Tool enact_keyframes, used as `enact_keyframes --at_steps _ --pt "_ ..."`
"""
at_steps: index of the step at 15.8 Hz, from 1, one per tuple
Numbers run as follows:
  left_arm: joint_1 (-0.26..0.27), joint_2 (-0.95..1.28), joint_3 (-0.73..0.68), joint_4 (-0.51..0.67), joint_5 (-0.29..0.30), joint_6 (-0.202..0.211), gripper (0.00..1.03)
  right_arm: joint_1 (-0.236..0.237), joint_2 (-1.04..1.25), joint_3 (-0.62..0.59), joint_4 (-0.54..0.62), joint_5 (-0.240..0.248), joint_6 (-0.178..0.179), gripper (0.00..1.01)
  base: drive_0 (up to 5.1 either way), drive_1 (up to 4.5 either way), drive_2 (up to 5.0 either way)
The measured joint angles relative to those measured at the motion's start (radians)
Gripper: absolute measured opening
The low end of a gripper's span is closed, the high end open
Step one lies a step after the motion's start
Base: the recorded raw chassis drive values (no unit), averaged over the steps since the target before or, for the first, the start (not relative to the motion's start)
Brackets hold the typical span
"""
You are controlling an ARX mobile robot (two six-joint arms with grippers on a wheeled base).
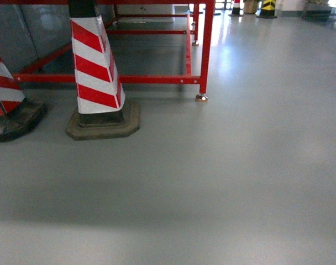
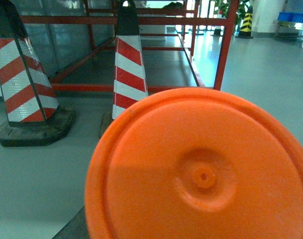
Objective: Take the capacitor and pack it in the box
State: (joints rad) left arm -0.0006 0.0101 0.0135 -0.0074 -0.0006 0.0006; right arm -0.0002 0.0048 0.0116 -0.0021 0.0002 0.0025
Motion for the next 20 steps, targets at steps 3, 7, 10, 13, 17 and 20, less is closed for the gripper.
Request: enact_keyframes --at_steps 3,7,10,13,17,20 --pt "0.000 0.000 0.000 0.003 0.001 0.000 0.44 0.000 0.000 0.000 -0.004 0.000 0.000 0.98 -5.1 2.34 2.3" --pt "0.000 0.000 0.000 0.001 0.001 0.000 0.44 0.000 0.000 0.000 -0.003 0.000 0.000 0.98 -5.1 2.34 2.3" --pt "0.000 0.000 0.000 0.004 0.000 0.000 0.44 0.000 0.000 0.000 -0.004 0.000 0.000 0.98 -4.9 2.73 2.1" --pt "0.000 0.000 0.000 0.000 0.000 0.000 0.44 0.000 0.000 0.000 -0.001 0.000 0.000 0.98 -4.7 3.51 1.6" --pt "0.000 0.000 0.000 0.001 0.000 0.000 0.44 0.000 0.000 0.000 0.001 0.000 0.000 0.98 -4.7 3.51 1.6" --pt "0.000 0.000 0.000 0.000 -0.004 0.000 0.44 0.000 0.000 0.000 0.000 -0.003 0.000 0.98 -4.7 3.51 1.6"
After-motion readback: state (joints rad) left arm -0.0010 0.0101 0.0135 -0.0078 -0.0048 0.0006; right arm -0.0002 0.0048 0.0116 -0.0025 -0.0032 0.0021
